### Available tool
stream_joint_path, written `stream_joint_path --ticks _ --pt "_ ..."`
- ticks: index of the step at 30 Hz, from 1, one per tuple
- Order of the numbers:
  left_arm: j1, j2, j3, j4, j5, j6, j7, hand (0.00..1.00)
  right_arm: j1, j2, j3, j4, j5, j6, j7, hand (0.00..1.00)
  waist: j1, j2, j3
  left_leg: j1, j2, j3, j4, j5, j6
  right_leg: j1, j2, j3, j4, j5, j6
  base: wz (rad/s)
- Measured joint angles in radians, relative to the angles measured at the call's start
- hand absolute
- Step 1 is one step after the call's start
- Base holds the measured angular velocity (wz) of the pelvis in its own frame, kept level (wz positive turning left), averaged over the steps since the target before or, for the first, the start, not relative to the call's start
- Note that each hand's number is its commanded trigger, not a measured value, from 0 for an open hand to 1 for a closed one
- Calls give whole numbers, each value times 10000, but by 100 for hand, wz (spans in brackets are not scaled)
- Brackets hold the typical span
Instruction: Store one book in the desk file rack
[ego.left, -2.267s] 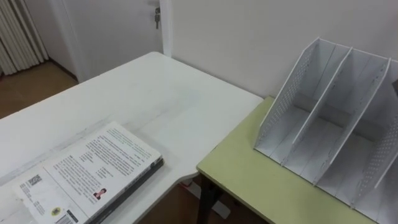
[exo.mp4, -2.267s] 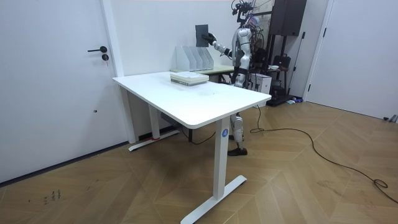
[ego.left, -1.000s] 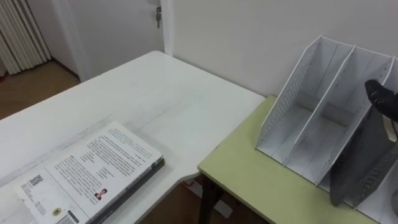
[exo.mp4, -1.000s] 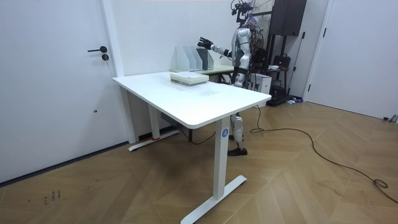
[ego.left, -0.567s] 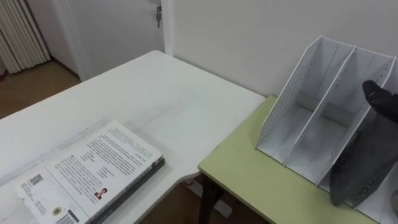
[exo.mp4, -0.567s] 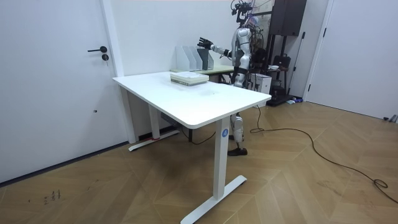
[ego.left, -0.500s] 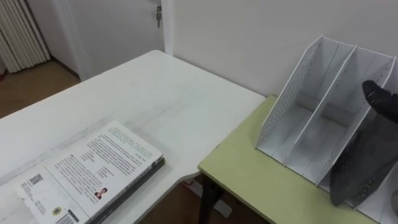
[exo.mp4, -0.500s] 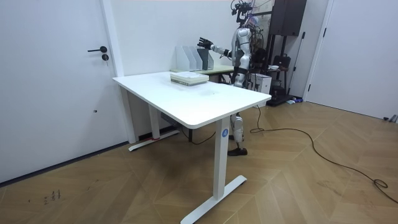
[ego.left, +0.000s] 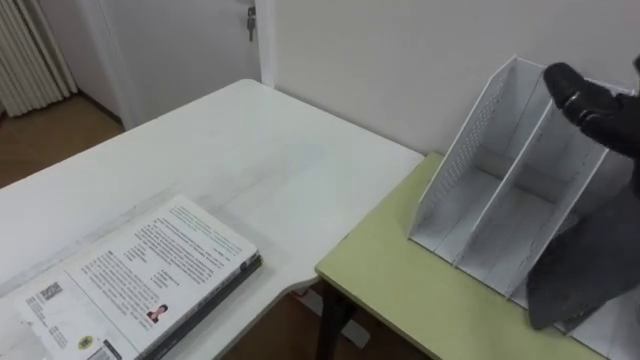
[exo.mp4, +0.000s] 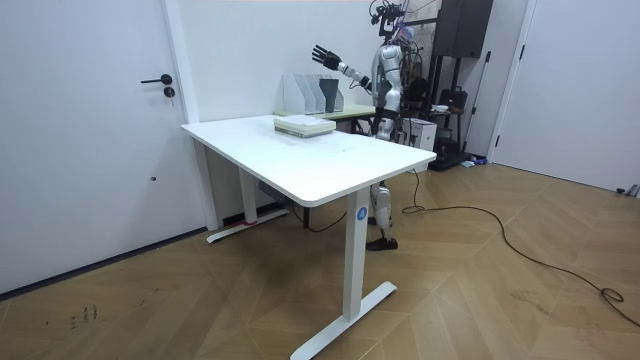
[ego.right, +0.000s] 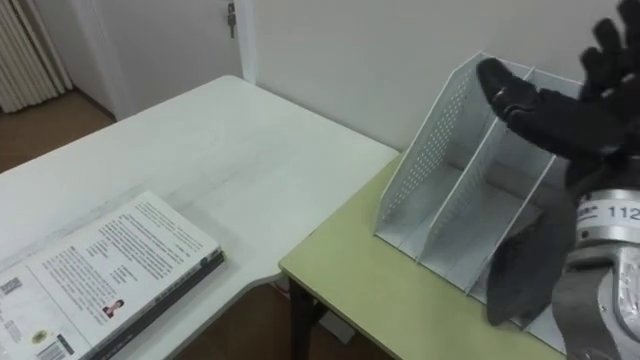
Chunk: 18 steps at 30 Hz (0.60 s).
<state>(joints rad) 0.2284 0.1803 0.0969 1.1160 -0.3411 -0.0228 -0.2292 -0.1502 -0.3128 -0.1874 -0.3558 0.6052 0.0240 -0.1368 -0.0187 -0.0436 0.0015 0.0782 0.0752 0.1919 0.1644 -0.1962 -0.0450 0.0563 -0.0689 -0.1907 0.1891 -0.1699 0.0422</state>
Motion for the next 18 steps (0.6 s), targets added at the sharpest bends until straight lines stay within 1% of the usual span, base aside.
stream_joint_path --ticks 2,3,5,6,8,9,11,12,14,15,16,17,18 --pt "0 54 1 26 -5 -6 -167 0 15 -1 209 -216 610 128 1332 0 -3 -58 -13 -19 3 -1 9 0 0 0 0 -7 -2 5 -5 0" --pt "1 77 0 22 -5 -4 -212 0 11 -10 237 -241 657 157 1661 0 20 -70 -19 -31 4 -1 10 0 -1 -1 0 -8 0 5 -6 0" --pt "-5 99 1 7 0 15 -251 0 -24 -133 374 -329 657 280 2834 0 100 -114 -47 -76 8 -3 12 -1 -1 -19 0 -7 5 5 -7 0" --pt "-9 106 1 1 10 29 -269 0 -23 -136 391 -363 657 346 3111 0 159 -116 -49 -73 9 -2 12 -1 -1 -19 0 -6 6 6 -8 0" --pt "-49 107 65 -31 25 140 -310 0 -22 -138 451 -376 639 581 4202 0 286 -137 -57 -75 10 0 16 -1 -1 -16 1 -5 3 14 -19 0" --pt "-49 107 91 -47 26 183 -350 0 -22 -137 470 -377 616 665 4442 0 305 -144 -56 -80 10 -1 18 -1 -1 -16 1 -10 1 15 -20 0" --pt "-74 107 122 -88 25 287 -475 0 -22 -139 525 -371 517 950 5303 0 475 -175 -49 -95 11 -17 25 -1 -1 -18 0 -25 1 16 -21 0" --pt "-82 110 120 -98 19 297 -491 0 -22 -140 561 -371 489 998 5495 0 505 -181 -48 -112 11 -31 35 -1 -1 -18 0 -40 1 16 -21 5" --pt "-87 145 99 -109 -2 318 -564 0 -21 -193 853 -372 259 1103 6112 0 552 -225 -50 -133 12 -65 46 -1 -1 -21 0 -58 -3 16 -21 6" --pt "-87 189 88 -148 -2 355 -626 0 -3 -289 1088 -377 -18 1214 6599 0 567 -263 -55 -140 15 -69 48 0 -1 -20 0 -64 -3 16 -21 0" --pt "-143 255 71 -153 0 410 -680 0 -1 -433 1341 -397 -436 1305 7112 0 595 -319 -45 -142 16 -70 48 0 -1 -20 0 -59 -5 16 -21 0" --pt "-262 344 46 -151 18 491 -724 0 -1 -511 1534 -400 -903 1366 7620 0 708 -377 -27 -142 16 -70 49 0 -1 -21 0 -52 -8 16 -21 0" --pt "-328 378 27 -149 30 526 -752 0 -1 -526 1602 -404 -1111 1424 7849 0 751 -417 -16 -142 15 -69 50 0 -1 -23 0 -46 -11 16 -21 0"
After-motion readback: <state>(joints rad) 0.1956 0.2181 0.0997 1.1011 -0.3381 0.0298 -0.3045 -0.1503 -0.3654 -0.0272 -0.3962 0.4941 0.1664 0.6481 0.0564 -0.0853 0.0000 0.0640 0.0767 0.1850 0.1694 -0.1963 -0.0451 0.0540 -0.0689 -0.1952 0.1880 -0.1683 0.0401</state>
